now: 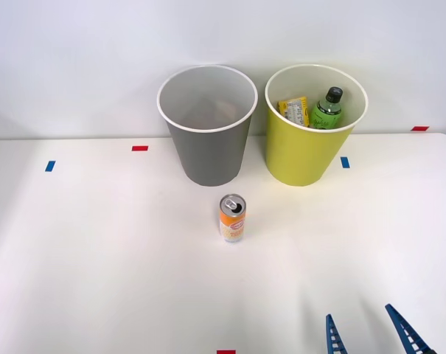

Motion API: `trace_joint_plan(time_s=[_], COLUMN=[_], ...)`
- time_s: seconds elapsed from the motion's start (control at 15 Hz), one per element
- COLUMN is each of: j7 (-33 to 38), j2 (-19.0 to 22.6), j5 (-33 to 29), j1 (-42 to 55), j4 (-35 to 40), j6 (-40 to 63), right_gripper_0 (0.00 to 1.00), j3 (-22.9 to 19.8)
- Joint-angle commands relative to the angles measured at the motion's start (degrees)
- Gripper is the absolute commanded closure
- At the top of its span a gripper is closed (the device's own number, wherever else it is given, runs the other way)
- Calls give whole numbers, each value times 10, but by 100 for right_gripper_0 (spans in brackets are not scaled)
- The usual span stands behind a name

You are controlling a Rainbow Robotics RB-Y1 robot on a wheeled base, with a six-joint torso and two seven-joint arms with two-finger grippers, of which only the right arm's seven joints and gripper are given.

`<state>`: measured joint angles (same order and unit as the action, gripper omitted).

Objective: Put cans in the gray bin, plastic bottles in the light green bin

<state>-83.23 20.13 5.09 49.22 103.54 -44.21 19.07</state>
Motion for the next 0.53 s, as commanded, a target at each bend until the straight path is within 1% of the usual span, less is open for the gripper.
trace_joint_plan(time_s=[0.07,0.53], j7=[0,0], j2=[0,0], j5=[0,0], j1=[0,0], j4=[0,0], j6=[0,0], right_gripper_0=[0,0], j3=[0,0])
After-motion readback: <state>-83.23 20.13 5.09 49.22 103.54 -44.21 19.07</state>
